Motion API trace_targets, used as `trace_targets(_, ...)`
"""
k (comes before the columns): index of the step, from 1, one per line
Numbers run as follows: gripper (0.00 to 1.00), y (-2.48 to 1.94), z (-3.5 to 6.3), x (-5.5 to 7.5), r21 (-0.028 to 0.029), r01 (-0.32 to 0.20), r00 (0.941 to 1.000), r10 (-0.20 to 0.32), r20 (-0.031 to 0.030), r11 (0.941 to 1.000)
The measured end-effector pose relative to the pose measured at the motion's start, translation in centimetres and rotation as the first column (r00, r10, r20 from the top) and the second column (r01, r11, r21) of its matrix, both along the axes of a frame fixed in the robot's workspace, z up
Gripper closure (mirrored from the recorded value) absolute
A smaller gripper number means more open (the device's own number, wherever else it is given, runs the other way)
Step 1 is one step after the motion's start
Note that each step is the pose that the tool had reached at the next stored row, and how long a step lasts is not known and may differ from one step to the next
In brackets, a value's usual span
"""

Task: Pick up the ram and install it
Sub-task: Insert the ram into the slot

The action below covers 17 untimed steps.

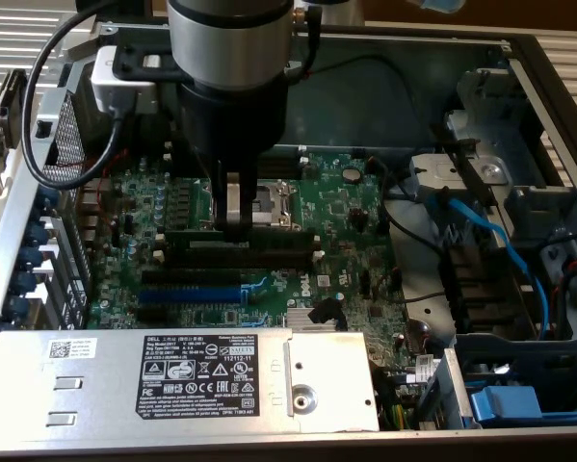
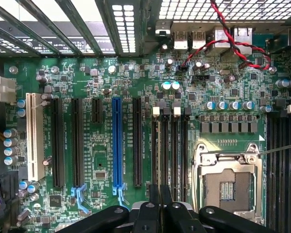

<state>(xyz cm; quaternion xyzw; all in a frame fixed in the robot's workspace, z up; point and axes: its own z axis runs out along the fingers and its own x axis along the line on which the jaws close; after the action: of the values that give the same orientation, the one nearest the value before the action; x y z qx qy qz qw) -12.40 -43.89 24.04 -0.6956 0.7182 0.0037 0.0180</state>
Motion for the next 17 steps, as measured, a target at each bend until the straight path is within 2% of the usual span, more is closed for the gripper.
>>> trace_targets(8, 0.88, 0.0, -0.04, -0.01, -0.0001, -0.006, 1.0, 0.006, -0.002, 1.0)
trace_targets(10, 0.88, 0.0, -0.09, 0.0, -0.002, -0.006, 1.0, 0.006, -0.0022, 1.0)
trace_targets(17, 0.88, 0.0, -0.19, 0.0, -0.0034, -0.006, 1.0, 0.006, -0.0022, 1.0)
